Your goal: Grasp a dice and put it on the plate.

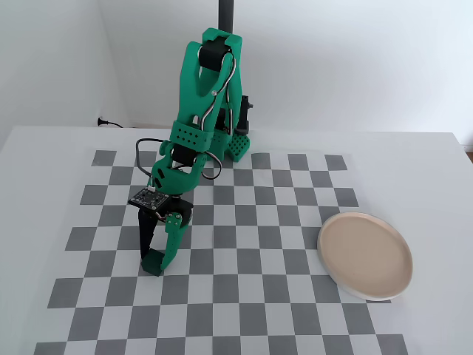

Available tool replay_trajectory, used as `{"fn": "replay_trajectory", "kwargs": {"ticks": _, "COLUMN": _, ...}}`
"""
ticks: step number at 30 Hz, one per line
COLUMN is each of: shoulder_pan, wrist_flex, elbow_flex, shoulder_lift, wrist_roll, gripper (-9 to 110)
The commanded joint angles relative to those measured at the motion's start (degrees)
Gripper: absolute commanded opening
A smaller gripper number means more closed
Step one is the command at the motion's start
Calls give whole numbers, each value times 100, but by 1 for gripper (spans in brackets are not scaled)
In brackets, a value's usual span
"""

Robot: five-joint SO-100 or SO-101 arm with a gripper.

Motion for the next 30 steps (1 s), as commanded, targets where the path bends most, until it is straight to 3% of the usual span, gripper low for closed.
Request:
{"fn": "replay_trajectory", "kwargs": {"ticks": 1, "shoulder_pan": -26, "wrist_flex": -105, "elbow_flex": -343, "shoulder_lift": 44, "wrist_roll": -62, "gripper": 7}}
{"fn": "replay_trajectory", "kwargs": {"ticks": 6, "shoulder_pan": -26, "wrist_flex": -123, "elbow_flex": -334, "shoulder_lift": 9, "wrist_roll": -62, "gripper": -4}}
{"fn": "replay_trajectory", "kwargs": {"ticks": 17, "shoulder_pan": -272, "wrist_flex": 246, "elbow_flex": -352, "shoulder_lift": 598, "wrist_roll": 123, "gripper": -4}}
{"fn": "replay_trajectory", "kwargs": {"ticks": 30, "shoulder_pan": -1696, "wrist_flex": 1582, "elbow_flex": -369, "shoulder_lift": 2461, "wrist_roll": 545, "gripper": -4}}
